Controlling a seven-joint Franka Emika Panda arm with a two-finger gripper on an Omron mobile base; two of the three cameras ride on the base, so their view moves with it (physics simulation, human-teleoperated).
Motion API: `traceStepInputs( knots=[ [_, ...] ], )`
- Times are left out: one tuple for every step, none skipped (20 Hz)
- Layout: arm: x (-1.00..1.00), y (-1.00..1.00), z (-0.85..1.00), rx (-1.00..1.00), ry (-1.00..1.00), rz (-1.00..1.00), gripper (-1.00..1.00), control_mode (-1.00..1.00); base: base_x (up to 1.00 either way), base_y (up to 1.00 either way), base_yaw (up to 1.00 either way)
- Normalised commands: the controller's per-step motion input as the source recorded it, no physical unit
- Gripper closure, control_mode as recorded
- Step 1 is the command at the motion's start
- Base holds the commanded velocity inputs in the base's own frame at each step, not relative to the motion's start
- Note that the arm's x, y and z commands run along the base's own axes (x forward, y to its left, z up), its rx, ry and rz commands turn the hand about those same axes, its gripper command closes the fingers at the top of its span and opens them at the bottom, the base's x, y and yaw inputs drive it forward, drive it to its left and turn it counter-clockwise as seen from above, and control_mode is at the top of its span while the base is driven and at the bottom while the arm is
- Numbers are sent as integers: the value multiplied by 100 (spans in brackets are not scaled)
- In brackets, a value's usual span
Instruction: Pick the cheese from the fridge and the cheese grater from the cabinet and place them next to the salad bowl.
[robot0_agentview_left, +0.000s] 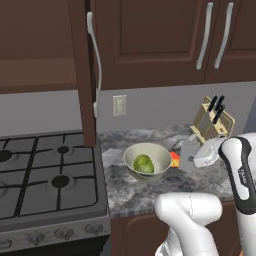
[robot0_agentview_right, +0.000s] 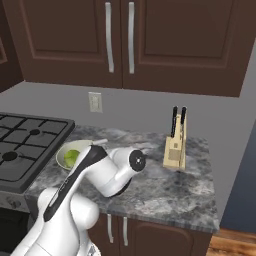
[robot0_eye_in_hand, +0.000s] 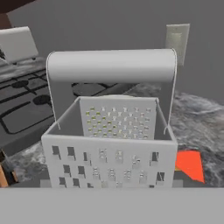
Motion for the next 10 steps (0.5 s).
traceStepInputs(
  knots=[
    [22, -21, -51, 0, 0, 0, 100, -100, 0, 0, 0],
    [17, -25, -44, 0, 0, 0, 100, -100, 0, 0, 0],
    [15, -31, -41, 0, 0, 0, 100, -100, 0, 0, 0],
    [22, -30, -42, 0, 0, 0, 100, -100, 0, 0, 0],
    [24, -32, -39, 0, 0, 0, 100, -100, 0, 0, 0],
    [32, -27, -36, 0, 0, 1, 100, -100, 0, 0, 0],
    [42, -19, -36, 0, 0, 3, 100, -100, 0, 0, 0],
    [44, -13, -31, 0, 0, 3, 100, -100, 0, 0, 0],
    [43, -7, -27, 0, 0, 5, 100, -100, 0, 0, 0],
    [32, -1, -17, 0, 0, 7, 100, -100, 0, 0, 0]
  ],
)
